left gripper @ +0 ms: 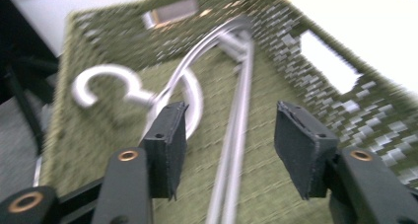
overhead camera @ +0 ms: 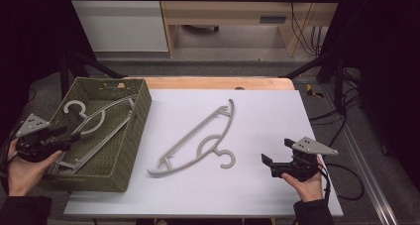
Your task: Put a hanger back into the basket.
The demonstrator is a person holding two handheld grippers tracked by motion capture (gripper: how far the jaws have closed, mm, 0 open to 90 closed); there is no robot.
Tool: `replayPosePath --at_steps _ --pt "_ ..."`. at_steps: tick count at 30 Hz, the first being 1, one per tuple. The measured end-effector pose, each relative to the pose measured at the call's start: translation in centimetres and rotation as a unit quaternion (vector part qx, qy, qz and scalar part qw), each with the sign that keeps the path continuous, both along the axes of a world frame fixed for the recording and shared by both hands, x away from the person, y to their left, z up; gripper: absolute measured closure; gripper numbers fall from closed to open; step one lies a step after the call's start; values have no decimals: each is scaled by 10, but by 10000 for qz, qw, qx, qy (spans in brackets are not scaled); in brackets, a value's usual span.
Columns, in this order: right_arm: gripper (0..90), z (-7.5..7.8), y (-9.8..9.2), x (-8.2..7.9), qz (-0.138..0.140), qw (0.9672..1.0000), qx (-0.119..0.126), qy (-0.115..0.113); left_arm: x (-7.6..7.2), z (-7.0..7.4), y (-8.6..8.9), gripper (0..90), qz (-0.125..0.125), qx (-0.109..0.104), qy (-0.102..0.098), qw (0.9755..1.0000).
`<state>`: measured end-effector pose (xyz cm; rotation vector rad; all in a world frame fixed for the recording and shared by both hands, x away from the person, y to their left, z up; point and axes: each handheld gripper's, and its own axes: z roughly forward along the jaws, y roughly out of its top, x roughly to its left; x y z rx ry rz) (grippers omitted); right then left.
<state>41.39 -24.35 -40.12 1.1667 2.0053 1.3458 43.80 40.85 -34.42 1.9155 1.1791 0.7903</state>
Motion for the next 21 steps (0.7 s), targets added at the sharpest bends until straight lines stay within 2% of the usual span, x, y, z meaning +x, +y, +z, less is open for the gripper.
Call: replayPosePath --at_steps 1,4,5,6,9,11,12,13,18,21 --pt "19 0 0 0 -2 10000 -10 -3 -2 3 -10 413 -156 -54 -67 9998" --pt "18 0 0 0 1 10000 -12 -15 -4 5 -29 360 -345 -165 -198 9991" --pt "18 0 -1 0 2 10000 -19 -28 -4 5 -29 350 -345 -165 -198 9991" --pt "19 1 -1 0 0 10000 -15 -28 -6 6 -42 336 -470 -183 -250 9984" --pt "18 1 -1 -1 -6 10000 -10 -21 -7 5 -60 297 -635 -177 -300 9974" --pt "18 1 -1 -1 15 10000 8 -20 -7 5 -72 269 -771 -217 -295 9963" --pt "18 2 -1 -1 22 10000 2 -28 -7 5 -72 257 -771 -217 -295 9963" --pt "18 2 0 -1 13 10000 8 -31 -8 3 -84 248 -900 -268 -297 9951" --pt "18 2 -1 -1 11 10000 11 -57 -10 0 -113 175 -1199 -175 -270 9923" --pt "19 2 -1 -1 37 10000 -13 -57 -11 -4 -131 167 -1427 -171 -172 9895"
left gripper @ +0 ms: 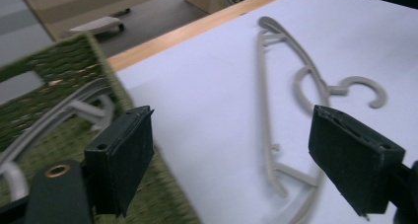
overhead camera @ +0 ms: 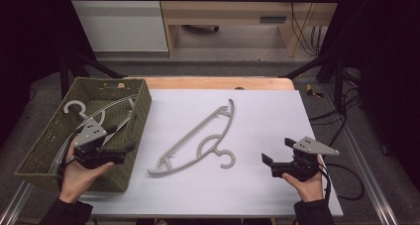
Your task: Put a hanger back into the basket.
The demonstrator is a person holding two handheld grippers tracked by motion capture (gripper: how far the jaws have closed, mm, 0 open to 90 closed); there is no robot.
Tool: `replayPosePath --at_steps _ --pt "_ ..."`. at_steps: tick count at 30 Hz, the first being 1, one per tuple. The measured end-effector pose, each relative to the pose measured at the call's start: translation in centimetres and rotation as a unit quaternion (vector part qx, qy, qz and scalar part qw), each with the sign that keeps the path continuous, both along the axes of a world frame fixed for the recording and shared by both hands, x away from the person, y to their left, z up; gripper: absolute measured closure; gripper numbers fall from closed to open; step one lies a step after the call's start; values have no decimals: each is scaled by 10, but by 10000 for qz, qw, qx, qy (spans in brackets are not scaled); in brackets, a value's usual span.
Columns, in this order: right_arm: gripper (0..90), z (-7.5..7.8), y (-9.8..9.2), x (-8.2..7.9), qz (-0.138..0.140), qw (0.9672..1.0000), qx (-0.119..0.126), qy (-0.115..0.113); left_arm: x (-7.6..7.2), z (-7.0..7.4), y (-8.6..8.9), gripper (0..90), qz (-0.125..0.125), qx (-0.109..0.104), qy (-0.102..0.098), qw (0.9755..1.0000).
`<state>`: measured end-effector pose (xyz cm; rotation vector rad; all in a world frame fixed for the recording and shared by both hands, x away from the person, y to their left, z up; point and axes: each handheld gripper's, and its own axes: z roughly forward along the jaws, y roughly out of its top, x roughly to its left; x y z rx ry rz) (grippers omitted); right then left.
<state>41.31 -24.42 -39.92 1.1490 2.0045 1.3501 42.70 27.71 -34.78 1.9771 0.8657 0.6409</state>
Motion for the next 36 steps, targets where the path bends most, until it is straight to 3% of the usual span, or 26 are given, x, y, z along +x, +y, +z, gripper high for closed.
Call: replayPosePath --at_steps 4,5,7,8,9,14,18,20,21,22,24,26,27,31,32,33,34,36 --pt "19 0 1 0 -11 10000 12 24 0 -5 -19 170 -204 152 57 9997" --pt "19 -1 1 0 -15 10000 21 26 0 -9 -31 172 -334 207 126 9991" --pt "19 -1 1 0 -15 10000 23 27 1 -11 -37 179 -379 189 143 9990" --pt "19 0 1 0 -13 10000 25 29 3 -16 -49 181 -488 256 219 9982" --pt "19 0 1 0 -13 10000 25 29 3 -16 -49 185 -488 256 219 9982" --pt "20 0 1 0 -6 10000 18 26 8 -33 -84 221 -776 440 375 9953" --pt "20 0 0 0 0 10000 9 14 12 -43 -99 251 -876 516 514 9935" --pt "20 0 0 -1 -5 10000 34 13 18 -55 -111 271 -957 585 715 9911" --pt "20 0 0 -1 -5 10000 34 13 18 -55 -111 281 -957 585 715 9911" --pt "20 0 -1 -1 11 10000 32 12 21 -63 -118 292 -1017 656 862 9889" --pt "20 0 -1 -1 13 10000 17 10 23 -67 -121 309 -1030 716 909 9879" --pt "20 0 0 0 6 10000 20 15 27 -78 -127 329 -1059 822 1103 9848" --pt "20 0 1 0 0 10000 23 18 27 -78 -127 340 -1059 822 1103 9848" --pt "20 -1 1 0 41 10000 -9 27 36 -97 -135 408 -1020 1104 1312 9799" --pt "20 -1 2 0 33 10000 6 29 36 -97 -135 425 -1020 1104 1312 9799" --pt "20 -1 2 0 36 10000 8 31 38 -103 -138 450 -1023 1245 1362 9775" --pt "20 -1 2 0 33 10000 10 32 39 -105 -139 460 -1009 1301 1347 9771" --pt "20 -1 1 0 35 10000 14 33 41 -108 -141 493 -1020 1307 1437 9756"
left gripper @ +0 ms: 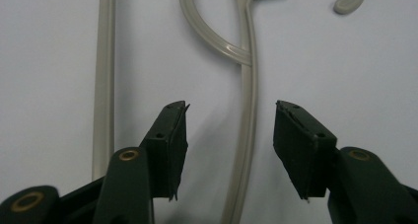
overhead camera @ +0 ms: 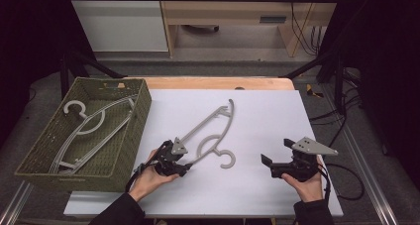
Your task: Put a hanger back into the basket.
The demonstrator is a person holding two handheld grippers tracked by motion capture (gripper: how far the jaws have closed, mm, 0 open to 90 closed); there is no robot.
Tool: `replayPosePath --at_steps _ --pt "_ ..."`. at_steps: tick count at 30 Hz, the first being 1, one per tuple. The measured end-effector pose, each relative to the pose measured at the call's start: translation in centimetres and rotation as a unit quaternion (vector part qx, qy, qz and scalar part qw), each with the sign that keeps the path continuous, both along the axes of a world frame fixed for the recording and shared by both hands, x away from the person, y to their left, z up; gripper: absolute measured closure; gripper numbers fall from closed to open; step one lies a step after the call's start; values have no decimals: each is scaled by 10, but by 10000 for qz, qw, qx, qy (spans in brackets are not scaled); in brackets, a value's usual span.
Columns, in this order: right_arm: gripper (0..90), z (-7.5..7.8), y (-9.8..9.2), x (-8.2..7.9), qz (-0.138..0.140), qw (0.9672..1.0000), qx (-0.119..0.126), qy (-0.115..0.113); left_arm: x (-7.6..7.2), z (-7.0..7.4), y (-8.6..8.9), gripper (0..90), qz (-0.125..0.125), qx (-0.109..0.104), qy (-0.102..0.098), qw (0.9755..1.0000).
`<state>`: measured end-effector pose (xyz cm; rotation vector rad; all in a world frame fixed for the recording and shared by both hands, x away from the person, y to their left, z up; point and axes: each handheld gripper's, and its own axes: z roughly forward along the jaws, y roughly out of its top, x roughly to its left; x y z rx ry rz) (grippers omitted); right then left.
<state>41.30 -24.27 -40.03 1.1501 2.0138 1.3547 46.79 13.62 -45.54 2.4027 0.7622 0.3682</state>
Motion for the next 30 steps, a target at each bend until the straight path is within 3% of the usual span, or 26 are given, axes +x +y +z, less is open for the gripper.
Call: replayPosePath --at_steps 3,4,6,9,20,25,30 --pt "21 0 -1 0 12 10000 -16 -8 2 -3 -1 533 -3 100 -21 9999" --pt "21 0 0 0 11 10000 -15 -12 3 -5 -1 541 -17 150 81 9999" --pt "21 0 -1 0 14 10000 -17 -19 4 -6 -1 562 -41 226 99 9997" --pt "21 0 -1 0 12 10000 -9 -15 4 -6 0 600 -54 158 193 9997" --pt "23 1 0 -1 16 10000 -8 -15 0 -4 -3 760 -66 267 356 9990" --pt "23 0 0 -1 25 10000 -16 -19 -2 -3 -4 786 -116 322 391 9986" --pt "23 1 -1 -1 7 10000 8 -15 -9 -4 -6 813 -203 213 465 9985"
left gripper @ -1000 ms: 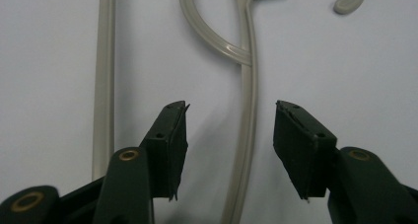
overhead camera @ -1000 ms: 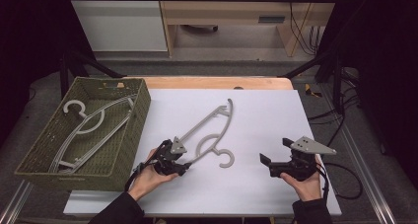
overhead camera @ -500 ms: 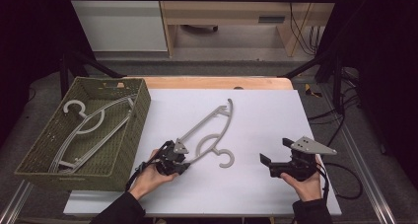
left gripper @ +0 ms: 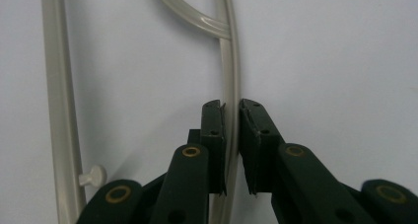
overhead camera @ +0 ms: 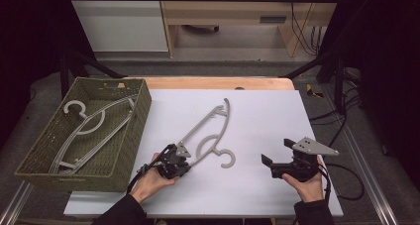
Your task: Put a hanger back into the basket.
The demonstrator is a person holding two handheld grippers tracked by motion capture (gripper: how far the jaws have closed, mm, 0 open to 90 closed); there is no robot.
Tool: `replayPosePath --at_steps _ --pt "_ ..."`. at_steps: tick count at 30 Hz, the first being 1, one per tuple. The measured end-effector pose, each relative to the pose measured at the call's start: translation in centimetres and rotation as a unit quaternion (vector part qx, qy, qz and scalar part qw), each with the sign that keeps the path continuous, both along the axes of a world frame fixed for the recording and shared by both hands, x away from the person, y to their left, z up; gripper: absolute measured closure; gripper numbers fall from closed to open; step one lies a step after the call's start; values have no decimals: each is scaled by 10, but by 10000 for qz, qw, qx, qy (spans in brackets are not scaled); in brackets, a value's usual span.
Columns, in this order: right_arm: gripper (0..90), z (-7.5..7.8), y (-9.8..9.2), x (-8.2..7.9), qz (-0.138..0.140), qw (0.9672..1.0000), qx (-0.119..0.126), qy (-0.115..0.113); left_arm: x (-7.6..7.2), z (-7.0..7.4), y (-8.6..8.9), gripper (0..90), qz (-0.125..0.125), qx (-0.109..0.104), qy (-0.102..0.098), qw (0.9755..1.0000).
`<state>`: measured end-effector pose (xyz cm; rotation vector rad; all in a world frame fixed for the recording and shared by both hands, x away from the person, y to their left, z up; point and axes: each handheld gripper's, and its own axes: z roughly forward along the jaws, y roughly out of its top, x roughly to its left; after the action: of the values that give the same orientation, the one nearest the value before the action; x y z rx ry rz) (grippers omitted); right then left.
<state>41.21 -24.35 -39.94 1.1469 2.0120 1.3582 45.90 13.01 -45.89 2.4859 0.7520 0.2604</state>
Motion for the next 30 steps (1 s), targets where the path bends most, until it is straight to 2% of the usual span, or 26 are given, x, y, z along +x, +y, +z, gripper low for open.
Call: replayPosePath --at_steps 6,9,11,13,15,18,20,22,24,30 --pt "23 0 -1 -1 -9 10000 42 -3 -5 1 3 797 68 -44 -11 10000" --pt "23 1 -1 -1 -7 10000 21 -10 -4 5 5 694 47 -86 -29 9999" --pt "23 1 -1 -1 -3 10000 16 3 -2 6 3 636 16 41 -36 10000" --pt "23 0 -1 0 -12 10000 -4 12 0 5 2 602 -93 327 -7 9994" --pt "23 0 -1 0 -11 10000 -1 14 2 5 1 602 -174 457 34 9988" --pt "24 1 -1 0 -9 10000 20 8 5 6 0 617 -204 525 97 9984" --pt "24 1 -1 0 -7 10000 24 14 6 6 -1 632 -192 505 191 9984" --pt "24 1 -1 0 -9 10000 10 11 6 6 -3 654 -180 509 203 9983" --pt "24 1 -1 0 -8 10000 13 13 6 7 -6 672 -243 637 201 9975" --pt "24 0 0 1 -6 10000 0 31 5 7 -11 699 -39 716 269 9971"
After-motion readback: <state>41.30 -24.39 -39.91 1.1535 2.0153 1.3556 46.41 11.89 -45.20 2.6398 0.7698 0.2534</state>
